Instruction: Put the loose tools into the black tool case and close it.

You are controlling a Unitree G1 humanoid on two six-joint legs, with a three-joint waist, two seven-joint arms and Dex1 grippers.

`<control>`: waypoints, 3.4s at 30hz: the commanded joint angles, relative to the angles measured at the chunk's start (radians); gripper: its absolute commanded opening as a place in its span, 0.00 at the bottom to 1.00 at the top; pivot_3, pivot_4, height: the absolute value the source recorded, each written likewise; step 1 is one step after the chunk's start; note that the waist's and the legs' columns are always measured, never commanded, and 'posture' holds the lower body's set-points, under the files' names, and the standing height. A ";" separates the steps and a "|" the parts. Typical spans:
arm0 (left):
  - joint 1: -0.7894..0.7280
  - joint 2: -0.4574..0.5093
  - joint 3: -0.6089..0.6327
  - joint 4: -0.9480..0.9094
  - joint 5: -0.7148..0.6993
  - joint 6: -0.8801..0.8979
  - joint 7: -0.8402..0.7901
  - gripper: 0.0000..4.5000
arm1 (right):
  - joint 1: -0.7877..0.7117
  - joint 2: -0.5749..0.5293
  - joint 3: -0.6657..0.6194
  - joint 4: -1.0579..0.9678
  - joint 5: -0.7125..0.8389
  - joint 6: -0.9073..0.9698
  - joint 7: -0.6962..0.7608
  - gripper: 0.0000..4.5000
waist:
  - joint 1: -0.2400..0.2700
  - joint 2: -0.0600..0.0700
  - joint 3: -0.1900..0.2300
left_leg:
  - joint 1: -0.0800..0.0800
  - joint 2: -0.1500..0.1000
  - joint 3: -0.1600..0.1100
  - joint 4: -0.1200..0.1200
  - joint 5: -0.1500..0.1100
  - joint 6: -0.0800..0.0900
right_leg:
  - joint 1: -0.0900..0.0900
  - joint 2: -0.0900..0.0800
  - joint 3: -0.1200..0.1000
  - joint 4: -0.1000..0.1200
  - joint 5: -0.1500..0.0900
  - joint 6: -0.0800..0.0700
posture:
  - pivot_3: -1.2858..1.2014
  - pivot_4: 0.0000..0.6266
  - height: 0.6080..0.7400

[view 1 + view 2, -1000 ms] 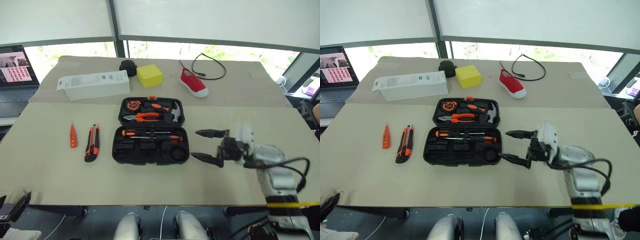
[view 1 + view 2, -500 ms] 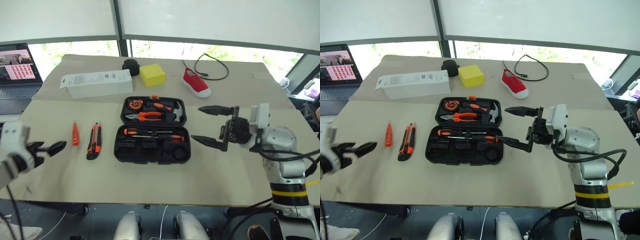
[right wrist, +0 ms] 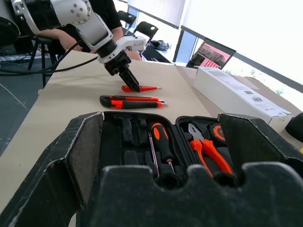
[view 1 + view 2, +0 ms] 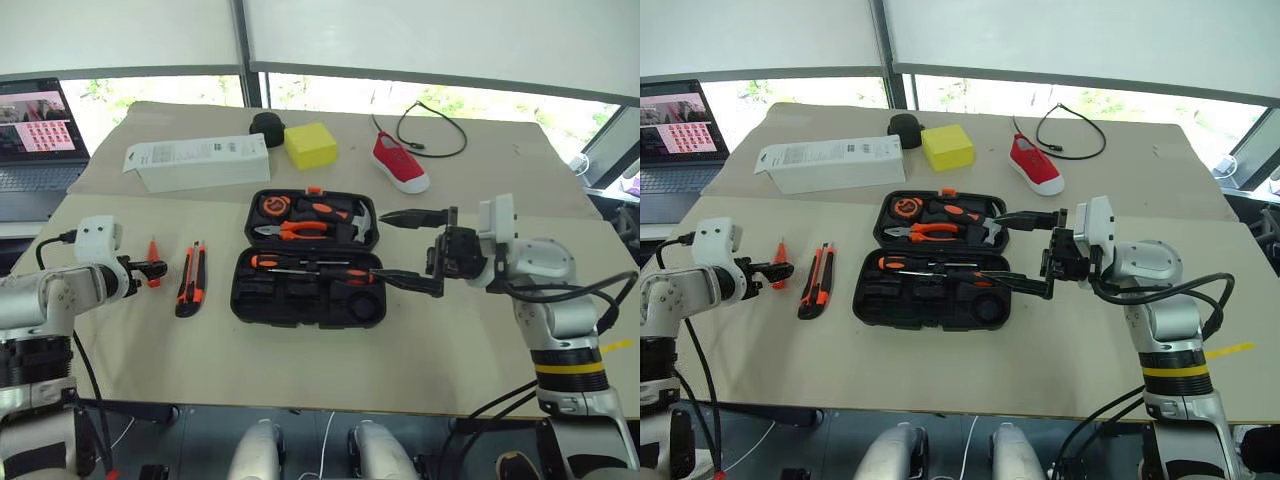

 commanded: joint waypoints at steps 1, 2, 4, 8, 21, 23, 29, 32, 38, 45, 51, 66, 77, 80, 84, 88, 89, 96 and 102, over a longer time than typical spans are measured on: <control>0.001 -0.046 0.005 0.025 0.005 0.010 -0.023 0.52 | 0.011 -0.002 -0.007 -0.031 0.008 -0.018 -0.003 1.00 | 0.004 0.000 0.000 | 0.000 0.000 0.000 0.000 0.000 0.000 | 0.000 0.000 0.000 0.000 0.000 0.000 | 0.52 0.24 1.00; 0.005 -0.051 0.011 0.024 0.012 0.006 -0.021 0.43 | 0.015 -0.002 -0.007 -0.035 0.008 -0.018 -0.004 1.00 | 0.007 0.000 0.000 | 0.000 0.000 0.000 0.000 0.000 0.000 | 0.001 0.000 0.000 0.001 0.000 0.000 | 0.52 0.24 1.00; 0.009 -0.060 0.022 0.021 0.024 -0.001 -0.021 0.28 | 0.020 -0.002 -0.006 -0.038 0.008 -0.018 -0.005 1.00 | 0.009 0.000 0.000 | 0.000 -0.001 0.000 0.001 0.001 0.000 | 0.001 -0.001 0.000 0.001 0.000 0.000 | 0.52 0.24 1.00; 0.035 -0.061 0.091 -0.032 0.029 -0.141 -0.065 0.11 | 0.058 -0.019 -0.014 -0.059 0.013 -0.006 -0.004 1.00 | 0.013 0.000 0.000 | 0.000 -0.001 0.000 0.002 0.001 0.000 | 0.001 -0.001 0.000 0.002 0.000 0.000 | 0.52 0.24 1.00; 0.082 0.176 -0.227 -0.253 0.084 -0.848 -1.072 0.11 | 0.194 -0.164 -0.106 -0.114 0.053 0.066 -0.011 1.00 | 0.019 -0.001 0.000 | -0.001 0.000 0.005 0.002 0.001 0.000 | 0.001 -0.001 -0.001 -0.001 0.000 -0.001 | 0.52 0.24 1.00; 0.011 0.169 -0.339 -0.224 0.163 -0.876 -1.113 0.11 | 0.199 -0.168 -0.107 -0.119 0.055 0.071 -0.013 1.00 | 0.018 -0.001 0.001 | -0.001 0.000 0.006 0.002 0.002 0.001 | 0.001 0.000 -0.001 -0.001 0.000 0.000 | 0.52 0.24 1.00; -0.172 0.087 -0.571 -0.009 0.454 -1.095 -1.105 0.11 | 0.219 -0.163 -0.111 -0.163 0.064 0.095 -0.032 1.00 | 0.012 -0.001 0.001 | -0.002 0.000 0.005 0.004 0.002 0.001 | 0.000 0.003 0.001 0.000 0.000 0.000 | 0.52 0.24 1.00; -0.234 0.029 -0.611 0.063 0.509 -1.110 -1.100 0.11 | 0.241 -0.162 -0.121 -0.193 0.076 0.110 -0.047 1.00 | 0.015 -0.001 0.001 | -0.005 0.000 0.003 0.007 0.002 0.001 | 0.000 0.003 0.000 0.000 0.000 0.000 | 0.52 0.24 1.00; -0.273 -0.007 -0.660 0.123 0.569 -1.133 -1.146 0.11 | 0.271 -0.168 -0.137 -0.232 0.093 0.131 -0.078 1.00 | 0.012 -0.001 0.001 | -0.008 0.001 0.003 0.015 -0.001 0.005 | 0.000 0.003 0.000 0.001 0.000 0.002 | 0.52 0.24 1.00; -0.273 -0.033 -0.683 0.116 0.595 -1.140 -1.178 0.11 | 0.278 -0.158 -0.134 -0.252 0.097 0.142 -0.106 1.00 | 0.013 -0.001 0.001 | -0.008 0.001 0.003 0.016 -0.001 0.005 | 0.000 0.003 0.000 0.003 0.000 0.002 | 0.52 0.24 1.00; -0.306 -0.029 -0.731 0.116 0.672 -1.078 -1.211 0.11 | 0.256 -0.148 -0.116 -0.248 0.095 0.143 -0.115 1.00 | 0.013 -0.001 0.000 | -0.008 0.001 0.002 0.017 -0.001 0.005 | 0.000 0.003 0.000 0.004 0.000 0.002 | 0.52 0.24 1.00; -0.290 -0.049 -0.604 0.065 0.548 -0.994 -1.223 0.63 | 0.203 -0.125 -0.081 -0.224 0.081 0.144 -0.114 1.00 | -0.005 -0.001 0.000 | -0.008 0.001 0.001 0.017 -0.001 0.005 | 0.000 0.003 0.000 0.005 0.000 0.003 | 0.52 0.24 1.00; -0.273 -0.034 -0.446 0.076 0.345 -1.011 -1.280 0.56 | 0.203 -0.128 -0.080 -0.207 0.084 0.144 -0.110 1.00 | -0.005 -0.001 0.000 | -0.008 0.001 0.001 0.018 -0.001 0.005 | 0.000 0.003 -0.001 0.006 0.000 0.003 | 0.52 0.24 1.00; -0.224 -0.065 -0.424 0.077 0.301 -1.049 -1.279 0.35 | 0.209 -0.122 -0.080 -0.205 0.082 0.139 -0.114 1.00 | -0.005 0.000 0.000 | -0.008 0.001 0.001 0.018 -0.001 0.005 | 0.000 0.003 -0.001 0.007 0.000 0.003 | 0.52 0.24 1.00; -0.148 -0.110 -0.416 0.083 0.292 -1.096 -1.248 0.07 | 0.211 -0.108 -0.084 -0.208 0.078 0.124 -0.129 1.00 | -0.003 -0.001 0.000 | -0.009 0.001 0.001 0.019 -0.001 0.005 | 0.000 0.003 -0.001 0.007 0.000 0.003 | 0.52 0.24 1.00; -0.101 -0.129 -0.436 0.112 0.334 -1.154 -1.210 0.01 | 0.212 -0.101 -0.086 -0.214 0.077 0.125 -0.137 1.00 | -0.004 -0.001 0.000 | -0.008 0.001 0.000 0.019 -0.001 0.005 | 0.000 0.003 -0.001 0.007 0.000 0.003 | 0.52 0.24 1.00; -0.095 -0.132 -0.441 0.123 0.342 -1.174 -1.205 0.01 | 0.214 -0.100 -0.086 -0.216 0.077 0.125 -0.139 1.00 | -0.003 -0.001 0.000 | -0.008 0.001 0.001 0.019 -0.001 0.005 | 0.000 0.003 -0.001 0.007 0.000 0.003 | 0.52 0.24 1.00; -0.099 -0.144 -0.470 0.189 0.400 -1.206 -1.152 0.01 | 0.227 -0.099 -0.087 -0.228 0.082 0.129 -0.146 1.00 | -0.001 -0.001 0.000 | -0.008 0.001 0.001 0.019 -0.001 0.005 | 0.000 0.003 -0.001 0.007 0.000 0.003 | 0.52 0.24 1.00; -0.093 -0.175 -0.451 0.187 0.360 -1.145 -1.131 0.01 | 0.239 -0.098 -0.086 -0.243 0.091 0.137 -0.152 1.00 | 0.001 0.000 0.000 | -0.006 0.001 0.001 0.019 -0.001 0.005 | 0.002 0.003 -0.001 0.008 0.000 0.003 | 0.52 0.24 1.00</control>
